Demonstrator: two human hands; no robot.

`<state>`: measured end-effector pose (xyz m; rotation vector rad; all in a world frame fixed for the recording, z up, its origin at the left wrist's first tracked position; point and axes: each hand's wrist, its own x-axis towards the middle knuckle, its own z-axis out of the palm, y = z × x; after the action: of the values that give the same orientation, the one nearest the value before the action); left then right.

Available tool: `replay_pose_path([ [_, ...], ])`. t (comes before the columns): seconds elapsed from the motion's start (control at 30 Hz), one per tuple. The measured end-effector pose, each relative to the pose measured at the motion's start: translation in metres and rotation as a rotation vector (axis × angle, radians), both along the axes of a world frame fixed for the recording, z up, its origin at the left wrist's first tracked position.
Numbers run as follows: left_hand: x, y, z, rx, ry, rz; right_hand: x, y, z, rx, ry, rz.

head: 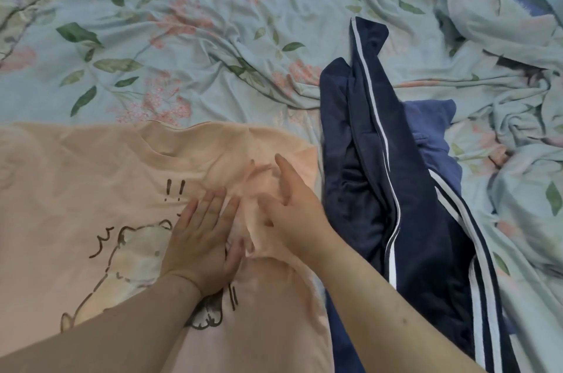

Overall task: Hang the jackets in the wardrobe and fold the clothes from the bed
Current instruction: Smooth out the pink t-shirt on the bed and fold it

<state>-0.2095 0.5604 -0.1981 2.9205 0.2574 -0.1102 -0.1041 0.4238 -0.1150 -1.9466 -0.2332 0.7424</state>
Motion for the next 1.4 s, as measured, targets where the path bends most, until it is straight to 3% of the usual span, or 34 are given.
replay_pose_path([
  [0.07,-0.001,0.002,0.001,-0.002,-0.001,0.008,-0.008,-0.003,-0.020,-0.159,-0.139,0.013],
  [0.2,-0.003,0.003,0.004,-0.046,-0.044,0.011,-0.049,-0.009,-0.053,-0.530,-0.654,0.299],
  [0.27,-0.007,0.004,0.007,-0.135,-0.074,0.020,-0.061,-0.008,-0.061,-0.647,-0.747,0.346],
  [0.37,-0.008,0.011,0.013,-0.386,-0.138,0.071,-0.059,-0.005,-0.063,-0.768,-0.717,0.404],
  [0.47,-0.001,0.028,0.034,-0.989,-0.117,0.264,-0.054,0.003,-0.055,-0.857,-0.645,0.489],
  [0.6,-0.034,0.074,0.054,-1.907,-0.188,0.939,-0.073,0.034,-0.040,-0.921,-0.603,0.360],
  [0.7,-0.105,0.126,0.052,-2.238,-0.371,1.341,-0.118,0.093,-0.039,-0.685,-0.785,0.456],
  [0.8,-0.163,0.177,0.053,-2.158,-0.466,1.429,-0.154,0.164,-0.053,-0.493,-0.859,0.676],
  [0.9,-0.183,0.223,0.054,-1.781,-0.483,1.489,-0.160,0.191,-0.070,-0.579,-0.856,0.665],
  [0.97,-0.183,0.248,0.054,-1.556,-0.566,1.429,-0.160,0.190,-0.078,-0.612,-0.879,0.645],
  [1.03,-0.172,0.264,0.053,-1.500,-0.580,1.252,-0.158,0.188,-0.081,-0.608,-0.886,0.638],
  [1.13,-0.140,0.267,0.055,-1.405,-0.292,1.114,-0.157,0.190,-0.083,-0.618,-0.899,0.635],
  [1.2,-0.120,0.263,0.050,-1.040,-0.151,1.043,-0.157,0.190,-0.084,-0.626,-0.895,0.647],
  [1.27,-0.108,0.262,0.048,-0.861,-0.141,1.029,-0.156,0.190,-0.083,-0.618,-0.885,0.644],
  [1.33,-0.111,0.271,0.048,-0.976,-0.124,1.066,-0.156,0.190,-0.084,-0.611,-0.890,0.641],
  [1.4,-0.127,0.285,0.046,-1.271,-0.167,1.199,-0.156,0.189,-0.084,-0.604,-0.895,0.638],
])
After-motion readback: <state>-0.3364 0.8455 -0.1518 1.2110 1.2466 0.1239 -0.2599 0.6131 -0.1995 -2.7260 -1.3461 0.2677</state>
